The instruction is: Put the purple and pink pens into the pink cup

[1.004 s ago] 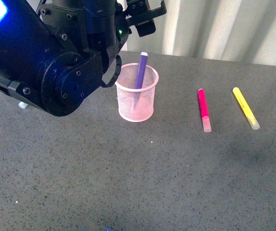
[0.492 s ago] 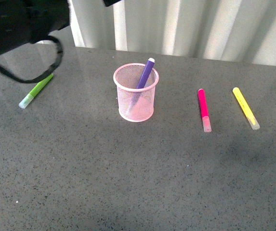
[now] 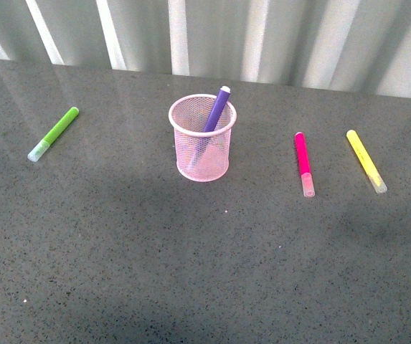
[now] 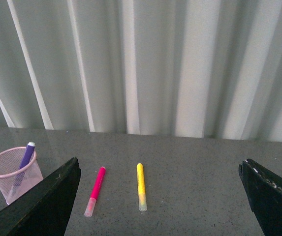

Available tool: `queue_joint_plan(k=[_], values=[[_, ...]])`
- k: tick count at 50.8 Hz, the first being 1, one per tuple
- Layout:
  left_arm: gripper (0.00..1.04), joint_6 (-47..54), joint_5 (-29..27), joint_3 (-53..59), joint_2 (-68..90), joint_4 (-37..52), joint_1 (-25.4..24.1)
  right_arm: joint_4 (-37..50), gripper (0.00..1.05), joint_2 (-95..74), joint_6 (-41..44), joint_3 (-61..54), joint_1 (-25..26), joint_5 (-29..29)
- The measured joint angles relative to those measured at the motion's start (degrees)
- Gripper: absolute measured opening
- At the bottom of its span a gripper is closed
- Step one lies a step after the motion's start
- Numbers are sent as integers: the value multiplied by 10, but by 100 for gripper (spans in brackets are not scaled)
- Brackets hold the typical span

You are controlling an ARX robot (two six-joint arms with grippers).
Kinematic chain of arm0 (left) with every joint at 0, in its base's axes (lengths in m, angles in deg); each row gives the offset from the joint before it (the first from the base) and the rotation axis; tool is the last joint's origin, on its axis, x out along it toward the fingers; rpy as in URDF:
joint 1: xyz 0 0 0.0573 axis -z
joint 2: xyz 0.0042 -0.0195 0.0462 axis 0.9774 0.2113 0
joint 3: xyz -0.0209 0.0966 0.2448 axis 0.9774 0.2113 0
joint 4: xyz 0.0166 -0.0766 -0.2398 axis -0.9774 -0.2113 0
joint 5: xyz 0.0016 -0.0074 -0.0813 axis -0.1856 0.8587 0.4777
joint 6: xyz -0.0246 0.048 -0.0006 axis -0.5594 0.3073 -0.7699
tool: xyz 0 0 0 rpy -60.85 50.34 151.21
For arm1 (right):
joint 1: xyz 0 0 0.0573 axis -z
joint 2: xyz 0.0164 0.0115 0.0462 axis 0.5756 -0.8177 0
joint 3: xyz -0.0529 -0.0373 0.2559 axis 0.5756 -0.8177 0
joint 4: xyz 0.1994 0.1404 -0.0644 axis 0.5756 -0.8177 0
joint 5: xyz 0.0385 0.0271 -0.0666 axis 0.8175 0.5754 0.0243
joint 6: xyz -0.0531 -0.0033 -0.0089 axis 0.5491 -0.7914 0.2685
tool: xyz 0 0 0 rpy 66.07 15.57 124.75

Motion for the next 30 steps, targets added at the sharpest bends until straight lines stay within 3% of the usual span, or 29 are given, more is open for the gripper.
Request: queue_joint_plan(k=[7, 18, 30], values=[[54, 85, 0, 54, -121, -62, -14, 0, 98, 0, 0, 0, 0, 0], [4, 116, 2, 86, -271, -169, -14, 0, 98, 0, 0, 0, 0, 0], [4, 122, 2, 90, -375, -259, -14, 0, 98, 0, 0, 0, 0, 0]])
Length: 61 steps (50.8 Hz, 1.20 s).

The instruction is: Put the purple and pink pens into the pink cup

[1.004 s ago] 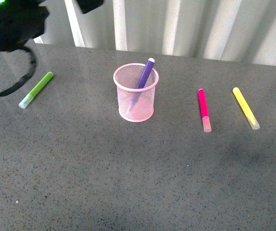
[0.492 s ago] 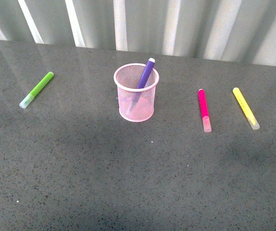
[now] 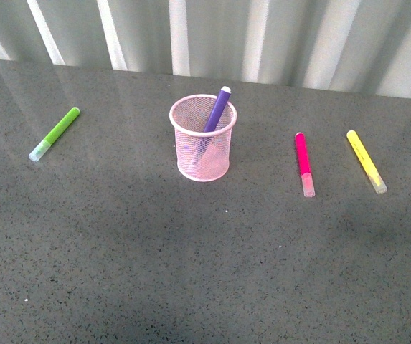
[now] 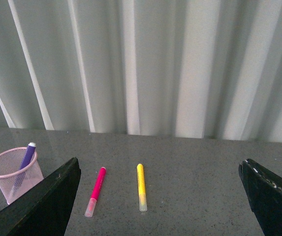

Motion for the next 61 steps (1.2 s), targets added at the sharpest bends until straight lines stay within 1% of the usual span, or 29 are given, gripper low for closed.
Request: queue_joint_plan(k=[8, 18, 56, 59, 61], values=[[4, 0, 0, 0, -75, -70, 0, 0, 98, 0, 0, 0, 0, 0], [4, 0, 0, 1, -144, -135, 0, 0, 98, 0, 0, 0, 0, 0], [4, 0, 0, 1, -276, -265, 0, 0, 98, 0, 0, 0, 0, 0], [4, 0, 0, 0, -328, -335, 0, 0, 98, 0, 0, 0, 0, 0], [4, 0, 1, 0, -352, -359, 0, 0, 98, 0, 0, 0, 0, 0]])
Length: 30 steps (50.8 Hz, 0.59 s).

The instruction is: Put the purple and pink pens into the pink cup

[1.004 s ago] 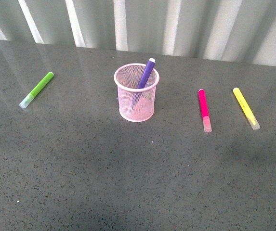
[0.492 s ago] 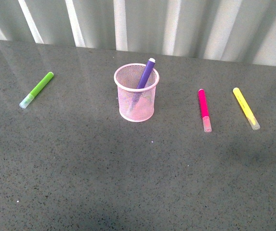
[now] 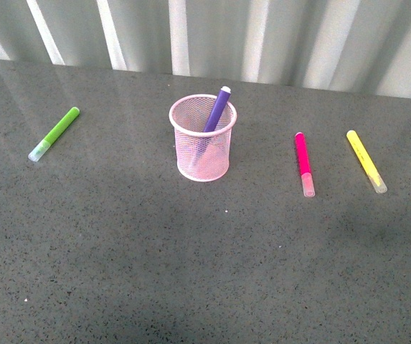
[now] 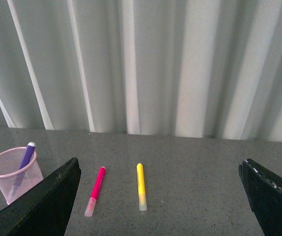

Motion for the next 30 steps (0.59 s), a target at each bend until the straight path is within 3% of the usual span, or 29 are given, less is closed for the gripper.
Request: queue_joint_plan(k=[26, 30], values=[[4, 0, 0, 0, -20, -6, 0, 0, 98, 0, 0, 0, 0, 0], [14, 0, 0, 0, -20, -6, 0, 0, 98, 0, 0, 0, 0, 0]])
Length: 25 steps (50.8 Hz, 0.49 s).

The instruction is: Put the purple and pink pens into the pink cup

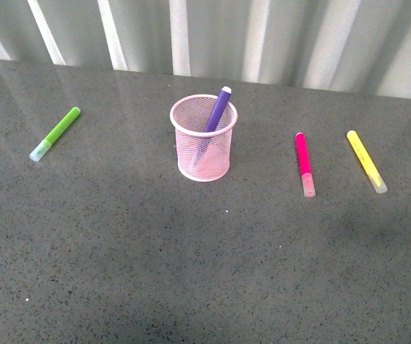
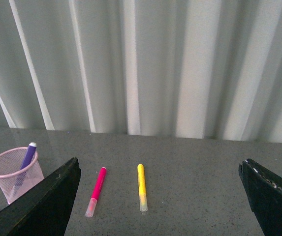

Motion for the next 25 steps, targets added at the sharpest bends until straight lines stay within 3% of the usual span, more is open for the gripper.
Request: queue_joint_plan(k=[25], values=[[91, 0, 0, 0, 0, 0, 0, 0, 98, 0, 0, 0, 0, 0]])
